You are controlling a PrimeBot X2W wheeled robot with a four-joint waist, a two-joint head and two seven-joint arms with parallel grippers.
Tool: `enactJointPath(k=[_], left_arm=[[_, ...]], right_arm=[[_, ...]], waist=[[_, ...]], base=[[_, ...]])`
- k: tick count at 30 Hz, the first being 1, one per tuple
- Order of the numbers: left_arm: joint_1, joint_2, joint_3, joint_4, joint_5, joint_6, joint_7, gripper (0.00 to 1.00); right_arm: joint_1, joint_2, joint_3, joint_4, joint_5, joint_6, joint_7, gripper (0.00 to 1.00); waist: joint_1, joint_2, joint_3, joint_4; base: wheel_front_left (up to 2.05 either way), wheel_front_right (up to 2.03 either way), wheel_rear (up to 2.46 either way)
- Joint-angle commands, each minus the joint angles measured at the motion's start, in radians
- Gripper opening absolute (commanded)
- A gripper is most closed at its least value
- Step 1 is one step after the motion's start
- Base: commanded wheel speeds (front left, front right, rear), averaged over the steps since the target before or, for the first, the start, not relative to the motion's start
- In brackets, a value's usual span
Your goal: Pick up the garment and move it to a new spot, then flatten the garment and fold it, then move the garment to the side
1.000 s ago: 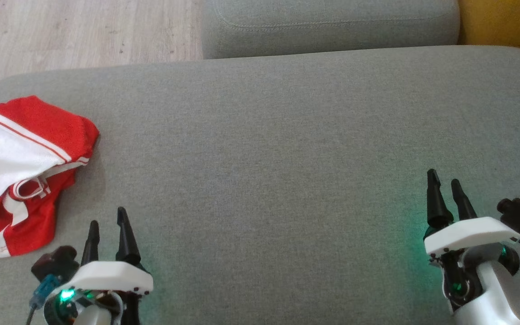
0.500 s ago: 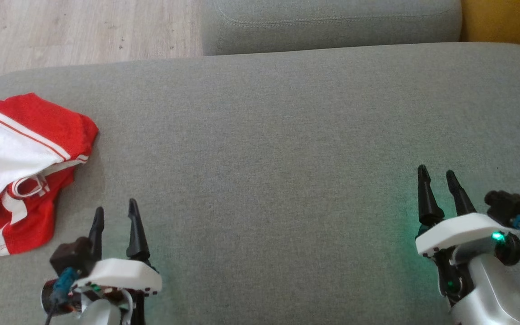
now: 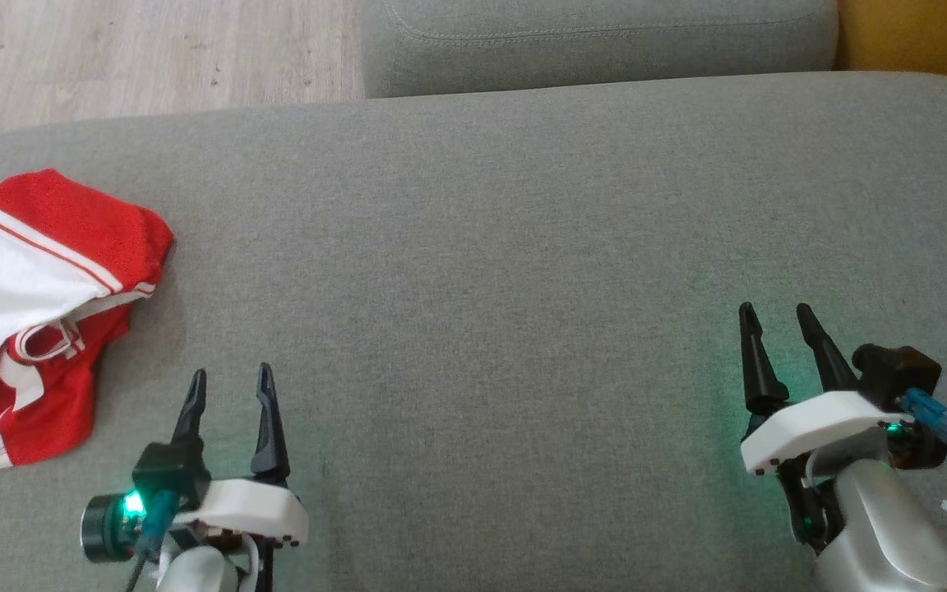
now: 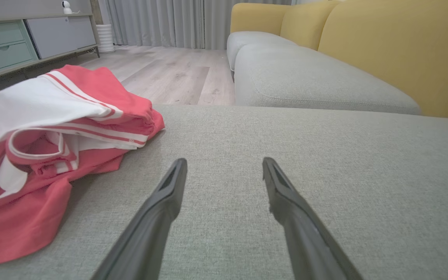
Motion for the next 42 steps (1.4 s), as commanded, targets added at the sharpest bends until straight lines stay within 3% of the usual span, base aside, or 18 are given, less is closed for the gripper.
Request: enactJointPath(k=[1,13,26,35,42], left_arm=[[-0.049,0.017,0.018,-0.025,0.036,0.010,-0.016,1.00],[-0.014,-0.004,0.057,-0.024,0.166,0.051,-0.057,1.00],[0.003,-0.020,0.084,-0.038,0.171,0.045,-0.058,1.00],[0.020,-0.024,0.105,-0.020,0.162,0.039,-0.058,1.00],[0.060,-0.025,0.142,-0.009,0.159,0.037,-0.058,1.00]], right_arm=[[-0.049,0.000,0.017,-0.023,-0.035,0.007,-0.020,1.00],[-0.002,0.043,-0.042,-0.038,-0.183,0.008,-0.061,1.00],[0.012,0.056,-0.037,-0.068,-0.186,0.008,-0.062,1.00],[0.016,0.057,0.006,-0.065,-0.170,0.008,-0.062,1.00],[0.013,0.057,0.092,-0.043,-0.147,0.008,-0.062,1.00]], waist=[[0.0000,0.0000,0.001,-0.001],[0.0000,0.0000,-0.001,-0.007],[0.0000,0.0000,0.013,-0.006],[0.0000,0.0000,0.013,0.113],[0.0000,0.0000,0.005,0.266]], base=[[0.00,0.00,0.00],[0.00,0.00,0.00],[0.00,0.00,0.00],[0.00,0.00,0.00],[0.00,0.00,0.00]])
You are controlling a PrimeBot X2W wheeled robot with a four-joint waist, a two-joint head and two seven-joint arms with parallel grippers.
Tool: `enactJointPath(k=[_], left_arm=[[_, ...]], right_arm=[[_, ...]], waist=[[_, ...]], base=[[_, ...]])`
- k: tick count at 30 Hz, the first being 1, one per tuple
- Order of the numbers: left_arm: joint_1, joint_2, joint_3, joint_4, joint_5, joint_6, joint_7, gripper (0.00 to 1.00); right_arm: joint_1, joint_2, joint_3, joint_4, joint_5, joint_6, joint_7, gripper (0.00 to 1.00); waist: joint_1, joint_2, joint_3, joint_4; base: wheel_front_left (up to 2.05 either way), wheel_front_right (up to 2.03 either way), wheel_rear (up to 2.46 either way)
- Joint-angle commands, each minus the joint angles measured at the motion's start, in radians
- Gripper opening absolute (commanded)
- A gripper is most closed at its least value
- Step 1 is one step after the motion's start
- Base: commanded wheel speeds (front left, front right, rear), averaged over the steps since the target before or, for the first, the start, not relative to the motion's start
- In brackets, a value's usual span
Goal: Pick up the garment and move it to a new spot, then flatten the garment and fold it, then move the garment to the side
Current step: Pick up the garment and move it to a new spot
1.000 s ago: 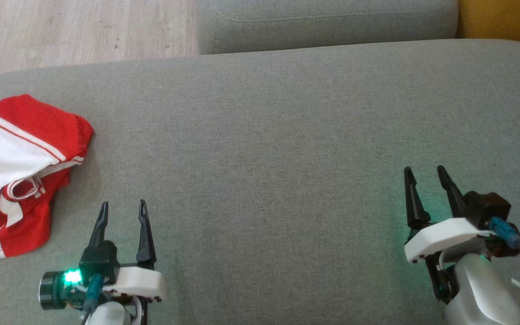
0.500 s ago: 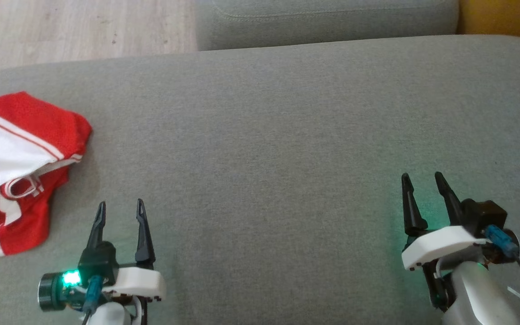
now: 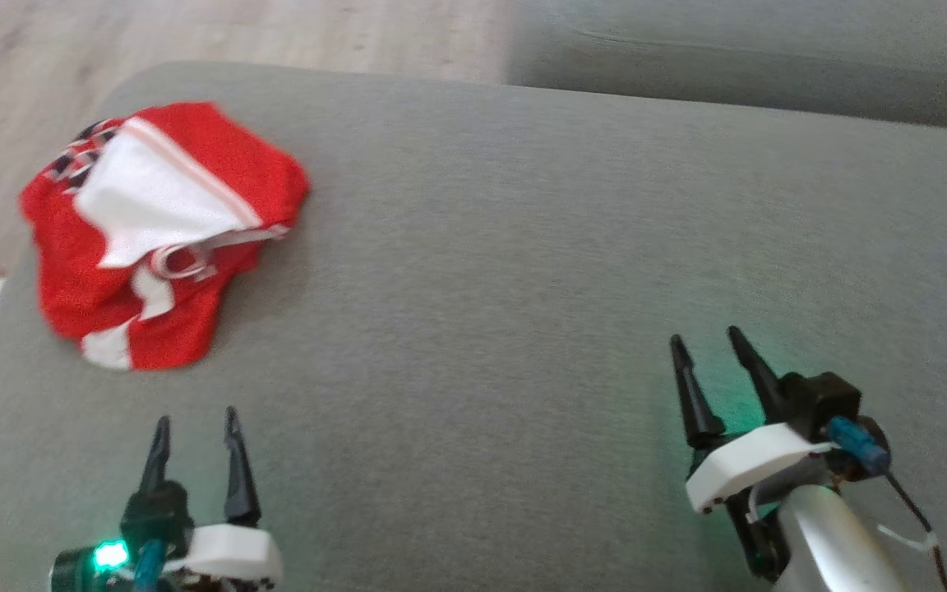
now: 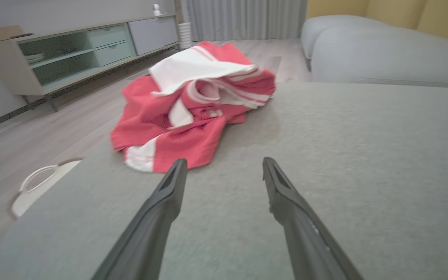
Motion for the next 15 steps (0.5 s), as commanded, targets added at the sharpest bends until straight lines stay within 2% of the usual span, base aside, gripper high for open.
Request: enactJointPath(k=[1,7,10,15], left_arm=[[-0.010,0.004,0.044,-0.021,-0.002,0.000,-0.010,1.00],[0.032,0.005,0.099,-0.025,-0.005,0.000,-0.010,1.00],[0.041,0.007,0.125,-0.036,-0.005,-0.003,-0.010,1.00],[-0.011,0.014,0.154,-0.046,-0.010,-0.034,-0.010,1.00]], right_arm=[[-0.033,0.005,0.034,-0.024,0.009,0.008,-0.014,1.00],[-0.040,0.005,0.143,-0.008,0.050,0.008,-0.014,1.00],[-0.046,0.006,0.175,0.003,0.062,0.008,-0.014,1.00],[-0.067,-0.007,0.204,0.003,0.062,0.008,-0.014,1.00]], waist=[[0.0000,0.0000,-0.003,0.073],[0.0000,0.0000,0.003,0.157],[0.0000,0.0000,0.013,0.175],[0.0000,0.0000,0.069,0.180]], base=[[0.00,0.00,0.00],[0.00,0.00,0.00],[0.00,0.00,0.00],[0.00,0.00,0.00]])
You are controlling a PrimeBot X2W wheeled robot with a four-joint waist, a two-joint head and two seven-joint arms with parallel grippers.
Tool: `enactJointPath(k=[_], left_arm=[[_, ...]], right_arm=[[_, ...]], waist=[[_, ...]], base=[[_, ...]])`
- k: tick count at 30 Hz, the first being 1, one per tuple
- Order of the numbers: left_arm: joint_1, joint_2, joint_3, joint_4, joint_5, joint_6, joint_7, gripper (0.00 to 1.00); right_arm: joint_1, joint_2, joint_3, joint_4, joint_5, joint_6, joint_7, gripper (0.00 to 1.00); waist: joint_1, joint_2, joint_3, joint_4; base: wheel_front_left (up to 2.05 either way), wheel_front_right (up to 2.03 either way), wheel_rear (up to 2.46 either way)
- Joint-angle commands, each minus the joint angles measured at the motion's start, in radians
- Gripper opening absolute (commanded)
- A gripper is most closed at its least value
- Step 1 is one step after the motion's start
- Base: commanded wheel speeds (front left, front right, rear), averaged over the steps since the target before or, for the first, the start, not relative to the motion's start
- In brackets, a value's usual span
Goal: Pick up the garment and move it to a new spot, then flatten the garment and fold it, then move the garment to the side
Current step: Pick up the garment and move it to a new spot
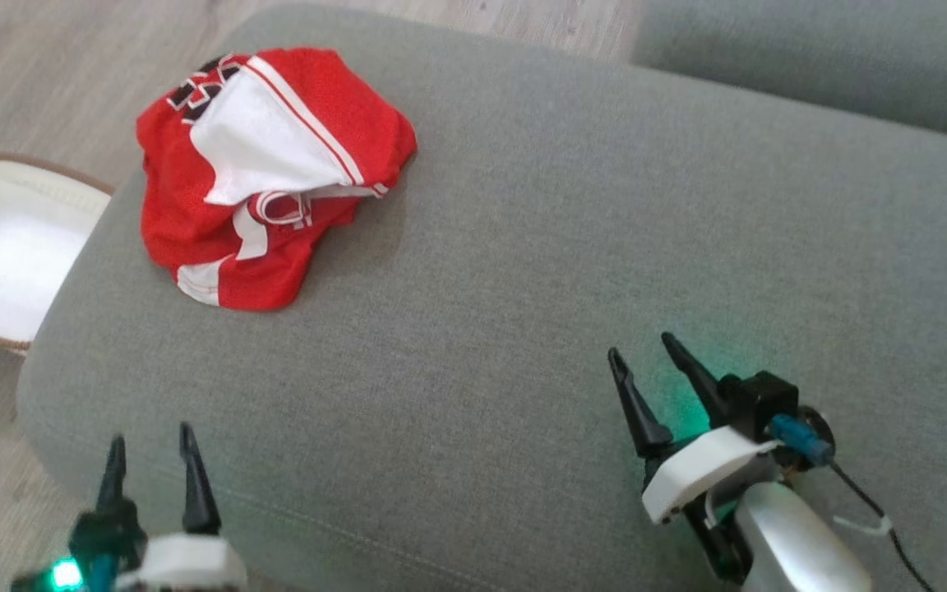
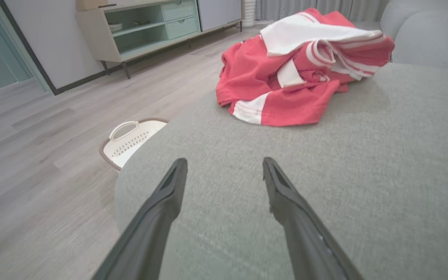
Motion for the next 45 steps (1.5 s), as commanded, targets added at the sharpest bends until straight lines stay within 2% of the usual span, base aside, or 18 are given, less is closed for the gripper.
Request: enactJointPath(k=[1,8,13,18,22,28,36,37,38,41,45], left_arm=[[-0.078,0.018,0.041,-0.041,0.001,-0.009,-0.010,1.00],[-0.307,0.098,0.069,-0.021,-0.014,-0.098,-0.010,1.00],[-0.514,0.177,0.055,0.074,-0.024,-0.150,-0.010,1.00],[-0.708,0.227,0.025,0.193,-0.061,-0.177,0.009,1.00],[-0.820,0.249,-0.012,0.276,-0.090,-0.186,0.059,1.00],[-0.899,0.283,-0.032,0.395,-0.106,-0.187,0.124,1.00],[-0.945,0.293,-0.055,0.557,-0.078,-0.120,0.184,1.00],[-0.948,0.291,-0.061,0.572,-0.075,-0.118,0.188,0.74],[-0.955,0.287,-0.066,0.594,-0.076,-0.118,0.187,0.00],[-0.963,0.282,-0.075,0.615,-0.078,-0.123,0.172,0.00],[-0.987,0.291,-0.095,0.603,-0.067,-0.135,0.101,0.00]], right_arm=[[-0.041,-0.007,0.021,-0.029,0.003,0.008,-0.014,1.00],[-0.080,-0.046,0.045,-0.064,0.002,0.008,-0.014,1.00],[-0.117,-0.080,0.059,-0.098,0.003,0.008,-0.014,1.00],[-0.144,-0.108,0.059,-0.134,0.004,0.008,-0.014,1.00],[-0.160,-0.128,0.063,-0.158,0.004,0.008,-0.014,1.00],[-0.176,-0.142,0.058,-0.175,0.002,0.008,-0.014,1.00],[-0.172,-0.156,0.042,-0.169,0.004,0.008,-0.014,1.00],[-0.172,-0.157,0.042,-0.167,0.004,0.008,-0.014,1.00],[-0.176,-0.154,0.042,-0.163,0.005,0.008,-0.014,1.00],[-0.182,-0.147,0.040,-0.159,0.010,0.008,-0.014,1.00],[-0.178,-0.130,0.040,-0.149,0.020,0.008,-0.014,1.00]], waist=[[0.0000,0.0000,0.034,-0.002],[0.0000,0.0000,0.151,-0.036],[0.0000,0.0000,0.233,-0.077],[0.0000,0.0000,0.302,-0.114],[0.0000,0.0000,0.345,-0.141],[0.0000,0.0000,0.381,-0.168],[0.0000,0.0000,0.399,-0.173],[0.0000,0.0000,0.399,-0.171],[0.0000,0.0000,0.397,-0.169],[0.0000,0.0000,0.385,-0.164],[0.0000,0.0000,0.345,-0.166]], base=[[0.00,0.00,0.00],[0.00,0.00,0.00],[0.00,0.00,0.00],[0.00,0.00,0.00],[0.00,0.00,0.00],[0.00,0.00,0.00],[0.00,0.00,0.00],[0.00,0.00,0.00],[0.00,0.00,0.00],[0.00,0.00,0.00],[0.00,0.00,0.00]])
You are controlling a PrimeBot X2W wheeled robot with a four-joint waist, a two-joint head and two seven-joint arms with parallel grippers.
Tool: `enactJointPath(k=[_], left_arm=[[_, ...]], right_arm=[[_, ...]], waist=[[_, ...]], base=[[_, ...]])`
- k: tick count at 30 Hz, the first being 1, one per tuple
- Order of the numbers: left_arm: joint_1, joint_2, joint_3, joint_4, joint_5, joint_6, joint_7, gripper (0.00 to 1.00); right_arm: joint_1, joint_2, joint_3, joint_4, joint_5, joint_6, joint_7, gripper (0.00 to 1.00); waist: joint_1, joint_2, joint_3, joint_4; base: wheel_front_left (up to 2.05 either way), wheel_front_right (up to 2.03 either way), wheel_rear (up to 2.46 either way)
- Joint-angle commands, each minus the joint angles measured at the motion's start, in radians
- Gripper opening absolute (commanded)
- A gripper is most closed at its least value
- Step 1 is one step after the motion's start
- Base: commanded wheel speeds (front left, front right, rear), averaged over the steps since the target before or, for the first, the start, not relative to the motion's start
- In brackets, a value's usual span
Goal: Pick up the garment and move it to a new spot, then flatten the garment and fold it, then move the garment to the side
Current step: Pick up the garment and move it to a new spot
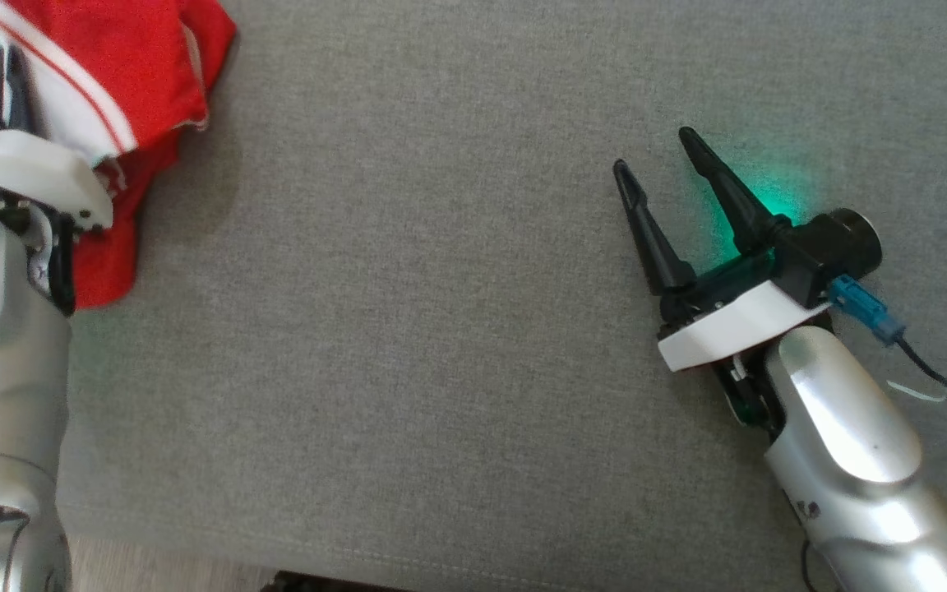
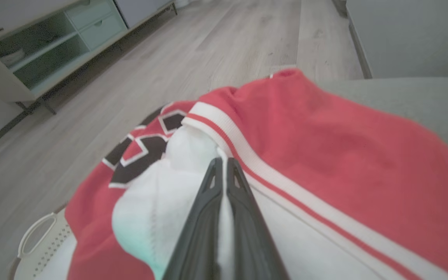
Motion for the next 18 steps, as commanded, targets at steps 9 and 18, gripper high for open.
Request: enactJointPath(k=[9,18], left_arm=[[-0.112,0.053,-0.082,-0.186,0.042,-0.045,-0.102,0.00],[-0.126,-0.056,-0.271,-0.412,-0.049,-0.058,-0.091,0.00]], right_arm=[[0.104,0.040,-0.029,0.085,0.041,0.002,0.015,1.00],[0.135,0.089,-0.018,0.098,0.062,0.002,0.015,1.00]], waist=[[-0.0001,0.0000,-0.162,-0.047],[-0.0001,0.0000,-0.257,-0.189]], base=[[0.00,0.00,0.00],[0.00,0.00,0.00]])
